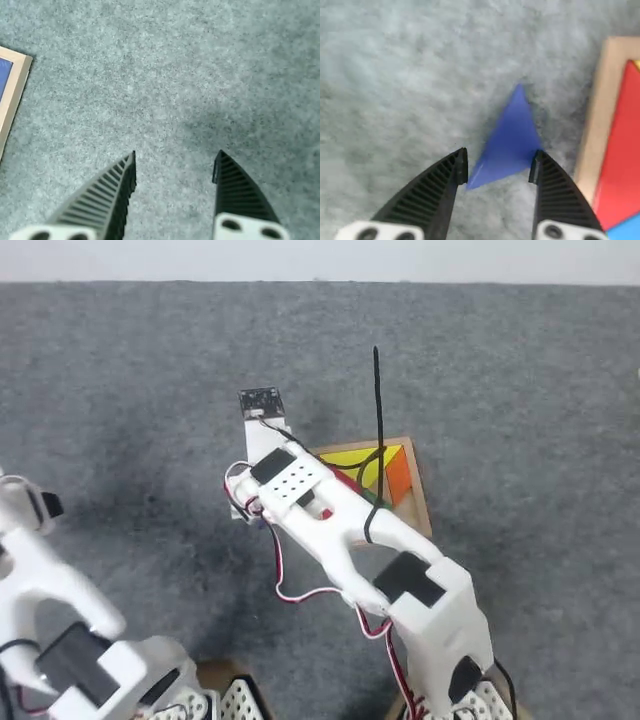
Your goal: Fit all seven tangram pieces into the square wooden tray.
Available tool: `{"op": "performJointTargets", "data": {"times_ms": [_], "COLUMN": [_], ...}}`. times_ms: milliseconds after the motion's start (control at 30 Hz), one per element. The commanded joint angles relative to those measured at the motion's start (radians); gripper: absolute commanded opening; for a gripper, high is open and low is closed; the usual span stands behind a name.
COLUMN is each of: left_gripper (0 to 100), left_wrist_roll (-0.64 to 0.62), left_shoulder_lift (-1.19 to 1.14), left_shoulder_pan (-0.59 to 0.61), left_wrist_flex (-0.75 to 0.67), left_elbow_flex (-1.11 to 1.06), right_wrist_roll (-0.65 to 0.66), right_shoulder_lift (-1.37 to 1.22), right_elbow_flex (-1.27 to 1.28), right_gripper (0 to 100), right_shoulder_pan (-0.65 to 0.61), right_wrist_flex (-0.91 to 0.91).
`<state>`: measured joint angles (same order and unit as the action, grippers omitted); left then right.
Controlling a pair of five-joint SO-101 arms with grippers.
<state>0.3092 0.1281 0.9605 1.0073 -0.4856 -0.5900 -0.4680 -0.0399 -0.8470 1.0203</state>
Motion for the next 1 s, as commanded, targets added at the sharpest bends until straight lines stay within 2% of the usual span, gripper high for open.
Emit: {"op": "performJointTargets", "data": {"times_ms": [0, 233, 333, 467, 767, 867, 967], "left_gripper": [25, 25, 25, 25, 25, 25, 25], "left_wrist_roll": [0.009, 0.008, 0.006, 0.006, 0.008, 0.008, 0.008], "left_shoulder_lift": [0.012, 0.012, 0.012, 0.012, 0.012, 0.012, 0.012], "left_shoulder_pan": [0.005, 0.002, 0.000, 0.000, 0.002, 0.002, 0.002], "left_wrist_flex": [-0.021, -0.021, -0.021, -0.020, -0.020, -0.018, -0.018], "left_elbow_flex": [0.035, 0.035, 0.035, 0.035, 0.035, 0.035, 0.035], "right_wrist_roll": [-0.012, -0.054, -0.054, 0.057, 0.147, 0.239, 0.259], "right_shoulder_lift": [-0.005, -0.002, -0.005, 0.001, -0.007, -0.008, -0.010], "right_elbow_flex": [-0.020, -0.020, -0.021, -0.021, -0.060, -0.104, -0.114], "right_gripper": [21.6, 21.4, 16.3, 11.0, 30.2, 31.4, 31.0], "right_shoulder_pan": [0.033, 0.090, 0.088, 0.090, 0.140, 0.189, 0.225], "right_wrist_flex": [0.064, 0.076, 0.062, 0.008, 0.090, 0.130, 0.124]}}
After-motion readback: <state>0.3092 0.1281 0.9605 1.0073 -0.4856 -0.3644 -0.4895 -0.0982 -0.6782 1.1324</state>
